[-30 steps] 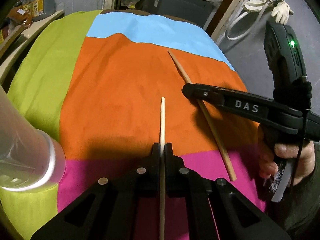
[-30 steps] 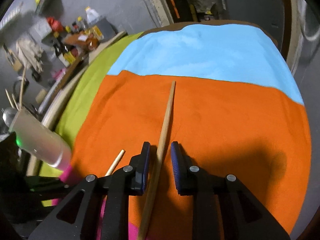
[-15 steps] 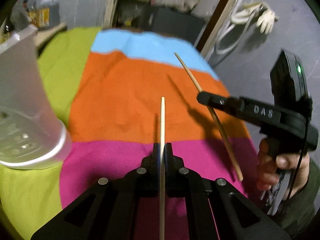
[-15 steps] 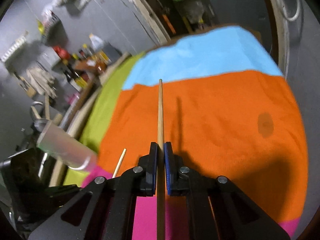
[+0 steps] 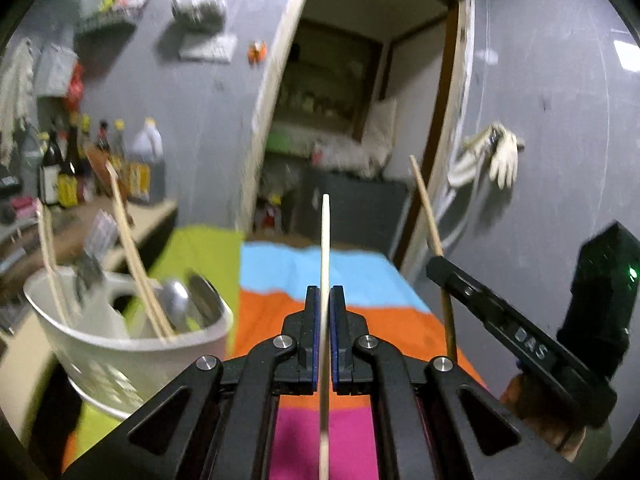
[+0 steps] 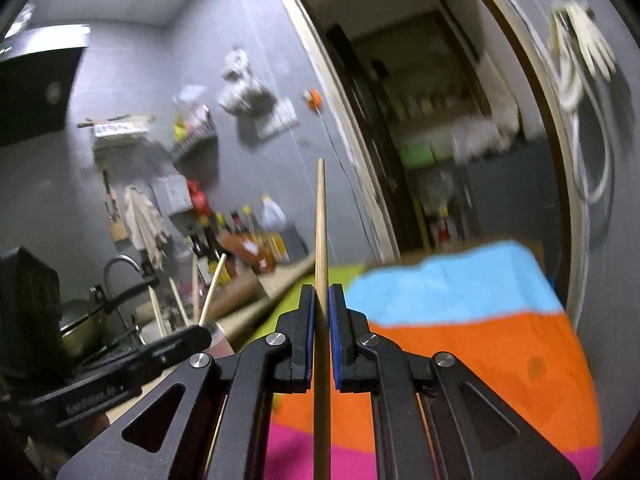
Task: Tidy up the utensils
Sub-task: 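Lift both chopsticks up over the white holder with both tools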
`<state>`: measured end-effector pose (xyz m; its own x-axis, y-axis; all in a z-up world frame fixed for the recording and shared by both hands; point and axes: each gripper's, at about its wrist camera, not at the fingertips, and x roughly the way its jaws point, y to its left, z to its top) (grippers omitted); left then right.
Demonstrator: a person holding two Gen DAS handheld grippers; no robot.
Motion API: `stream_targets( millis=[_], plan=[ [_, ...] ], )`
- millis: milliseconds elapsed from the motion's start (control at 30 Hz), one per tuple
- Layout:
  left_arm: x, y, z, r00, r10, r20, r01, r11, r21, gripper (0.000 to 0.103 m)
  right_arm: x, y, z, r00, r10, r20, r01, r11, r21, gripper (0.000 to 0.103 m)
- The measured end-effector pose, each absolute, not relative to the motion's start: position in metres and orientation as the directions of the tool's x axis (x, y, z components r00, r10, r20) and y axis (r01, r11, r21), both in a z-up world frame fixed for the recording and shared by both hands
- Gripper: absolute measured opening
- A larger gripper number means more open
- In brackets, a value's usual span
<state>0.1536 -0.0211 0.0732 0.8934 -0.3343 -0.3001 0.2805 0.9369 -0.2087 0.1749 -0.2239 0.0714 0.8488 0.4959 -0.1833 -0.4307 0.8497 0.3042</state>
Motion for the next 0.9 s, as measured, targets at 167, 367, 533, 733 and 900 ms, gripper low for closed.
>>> stream_targets(
  millis=[167,367,533,733,900],
  plan=[
    [0.159,0.013,0.095,0.925,-0.311,-0.220,0.257,0.935,-0.243,0.003,0.170,-0.200,0.096,0.847,0.529,-0.053,-0.498,0.824,0.269,0.005],
    [0.160,0.072,0.129,0.961,-0.263,-0.082,0.231,0.931,-0.282,0.003,0.180,-0.170,0.117,0.815,0.575,0.075,-0.567,0.763,0.312,0.005],
    [0.170,0.112,0.139,0.979,-0.202,-0.026,0.184,0.932,-0.313,0.003,0.195,-0.145,0.120,0.795,0.591,0.139,-0.600,0.730,0.328,0.005],
    [0.185,0.150,0.129,0.993,-0.118,-0.011,0.107,0.934,-0.342,0.003,0.210,-0.119,0.107,0.796,0.584,0.157,-0.599,0.723,0.344,0.005],
    [0.195,0.166,0.113,0.997,-0.072,0.003,0.068,0.927,-0.370,0.003,0.219,-0.097,0.097,0.817,0.563,0.128,-0.573,0.764,0.296,0.005]
  ],
)
